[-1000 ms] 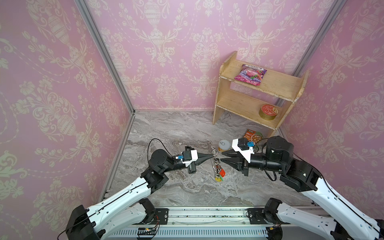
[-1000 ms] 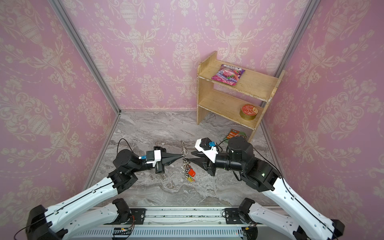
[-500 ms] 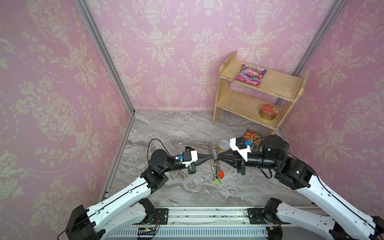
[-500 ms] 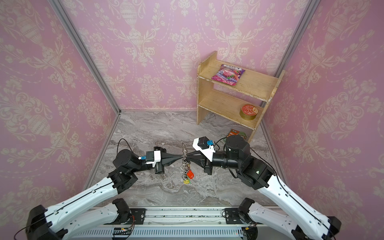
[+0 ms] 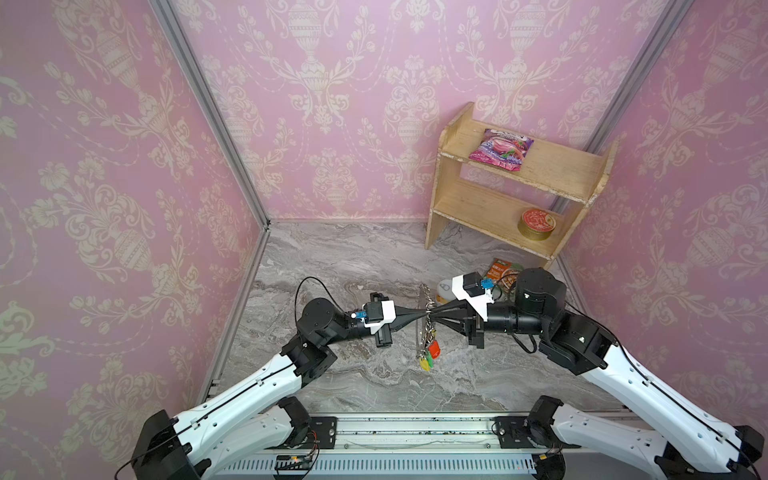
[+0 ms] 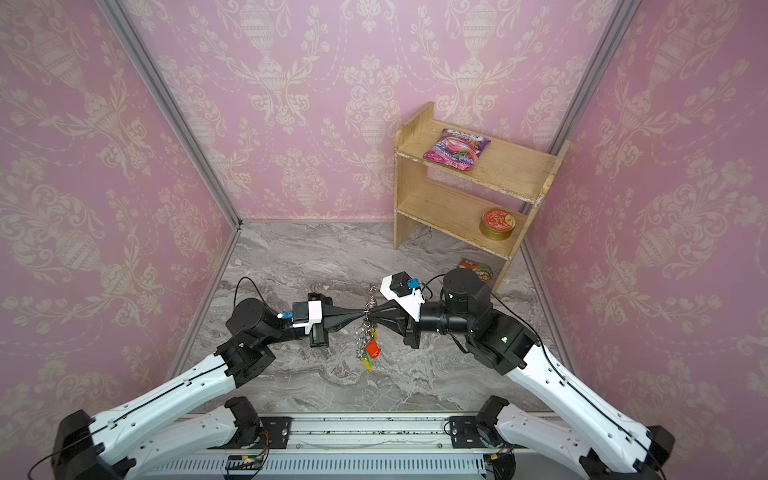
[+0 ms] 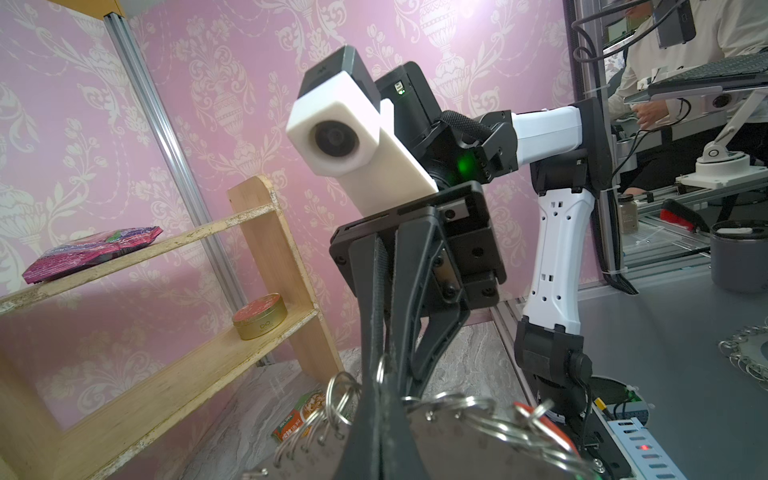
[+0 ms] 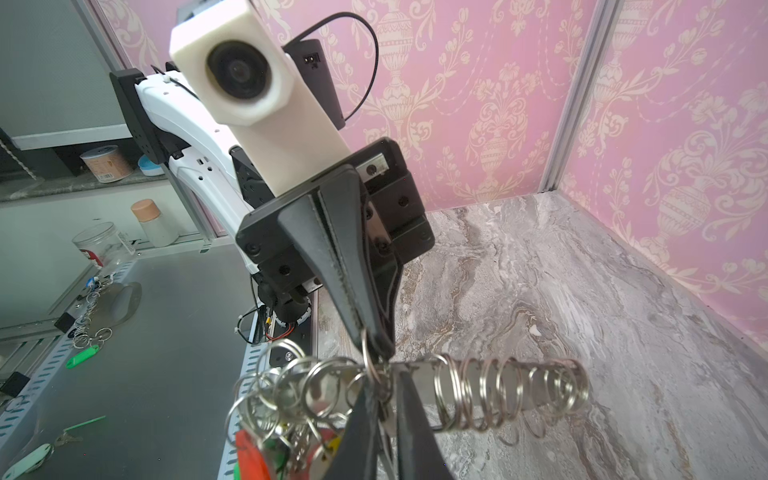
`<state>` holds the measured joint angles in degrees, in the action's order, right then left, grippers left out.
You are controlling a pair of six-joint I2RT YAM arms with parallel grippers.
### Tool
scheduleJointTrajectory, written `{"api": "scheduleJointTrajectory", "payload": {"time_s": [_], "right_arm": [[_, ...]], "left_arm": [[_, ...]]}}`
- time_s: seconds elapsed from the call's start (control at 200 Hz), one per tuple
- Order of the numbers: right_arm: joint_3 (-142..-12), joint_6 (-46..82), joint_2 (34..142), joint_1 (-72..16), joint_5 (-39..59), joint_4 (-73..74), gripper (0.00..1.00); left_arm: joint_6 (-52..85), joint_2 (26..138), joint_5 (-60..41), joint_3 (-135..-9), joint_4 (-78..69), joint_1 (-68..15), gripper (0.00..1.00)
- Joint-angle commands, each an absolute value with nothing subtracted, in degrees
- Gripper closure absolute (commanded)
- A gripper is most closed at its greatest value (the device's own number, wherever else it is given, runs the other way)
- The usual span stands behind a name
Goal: Put the keys on the keyring
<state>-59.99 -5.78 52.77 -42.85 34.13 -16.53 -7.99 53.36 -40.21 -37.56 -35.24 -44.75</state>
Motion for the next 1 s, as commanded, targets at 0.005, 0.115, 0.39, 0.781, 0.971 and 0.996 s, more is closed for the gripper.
{"api": "scheduleJointTrajectory", "payload": {"time_s": [0.005, 0.115, 0.39, 0.781, 0.971, 0.996], "right_arm": [[-58.9, -4.3, 52.9, -42.4, 35.6, -14.1, 0.90], [-58.9, -4.0, 52.7, -42.2, 36.0, -13.6, 0.90], [-59.1, -4.1, 52.9, -42.1, 37.3, -13.4, 1.00], [-61.2, -6.7, 53.0, -42.1, 37.7, -18.4, 1.00], [-63.0, -8.2, 53.8, -42.0, 36.8, -22.0, 1.00], [-63.3, -8.4, 53.9, -42.1, 36.7, -22.5, 1.00]], "left_arm": [[-7.6, 52.7, -42.0, -39.1, -37.4, -44.6, 1.00], [-7.6, 52.8, -42.1, -39.1, -37.2, -44.6, 1.00], [-7.7, 52.9, -42.1, -39.3, -36.3, -44.6, 1.00], [-8.6, 52.2, -40.1, -39.3, -32.4, -44.6, 0.91], [-9.2, 51.8, -39.5, -39.6, -30.5, -44.6, 0.77], [-9.4, 51.7, -39.4, -39.8, -29.8, -44.6, 0.76]]}}
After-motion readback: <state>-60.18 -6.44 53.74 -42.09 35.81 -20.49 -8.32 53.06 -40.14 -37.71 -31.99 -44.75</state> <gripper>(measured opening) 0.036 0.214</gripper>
